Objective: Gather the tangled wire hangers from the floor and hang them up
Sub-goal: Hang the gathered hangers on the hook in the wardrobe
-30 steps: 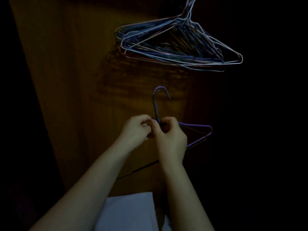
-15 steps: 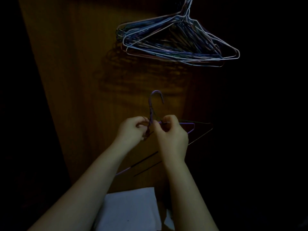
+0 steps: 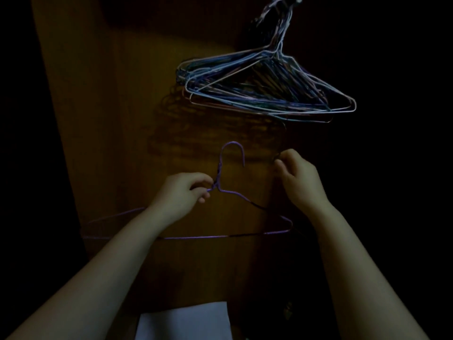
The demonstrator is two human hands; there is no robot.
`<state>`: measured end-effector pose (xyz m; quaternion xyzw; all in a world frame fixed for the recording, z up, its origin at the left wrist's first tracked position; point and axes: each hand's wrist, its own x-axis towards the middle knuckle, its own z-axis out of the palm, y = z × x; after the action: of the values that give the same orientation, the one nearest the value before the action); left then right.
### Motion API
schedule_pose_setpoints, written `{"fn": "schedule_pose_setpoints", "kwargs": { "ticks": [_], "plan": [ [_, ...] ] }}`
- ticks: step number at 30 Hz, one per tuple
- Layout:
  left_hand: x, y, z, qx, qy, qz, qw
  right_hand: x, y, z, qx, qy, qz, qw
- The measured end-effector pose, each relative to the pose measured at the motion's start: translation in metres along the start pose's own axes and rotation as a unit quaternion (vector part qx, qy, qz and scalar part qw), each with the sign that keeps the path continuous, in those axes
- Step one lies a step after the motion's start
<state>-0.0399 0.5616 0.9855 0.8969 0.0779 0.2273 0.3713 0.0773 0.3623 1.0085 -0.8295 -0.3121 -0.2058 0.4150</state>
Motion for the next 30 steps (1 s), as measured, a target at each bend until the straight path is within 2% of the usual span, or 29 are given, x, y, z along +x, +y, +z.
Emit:
{"fn": "schedule_pose_setpoints", "kwargs": {
  "ticks": [6,13,17,25,30],
  "plan": [
    [0.035,0.036,-0.01,0.038,0.009,0.092,0.995,0.039,0.001,-0.014,0.147,0.003,0.01,0.989],
    [0.088,0.099,-0.035,0.069,0.077,0.194,0.976,0.107,0.005,-0.045,0.264,0.121,0.028,0.956],
    [0.119,0.135,-0.044,0.115,0.119,0.242,0.956,0.16,-0.001,-0.068,0.266,0.157,0.005,0.951],
    [0.166,0.153,-0.046,0.114,0.147,0.223,0.957,0.252,-0.019,-0.092,0.251,0.181,0.003,0.951],
    [0.182,0.141,-0.045,0.075,0.143,0.198,0.967,0.281,-0.036,-0.09,0.259,0.159,-0.022,0.953]
  ]
}}
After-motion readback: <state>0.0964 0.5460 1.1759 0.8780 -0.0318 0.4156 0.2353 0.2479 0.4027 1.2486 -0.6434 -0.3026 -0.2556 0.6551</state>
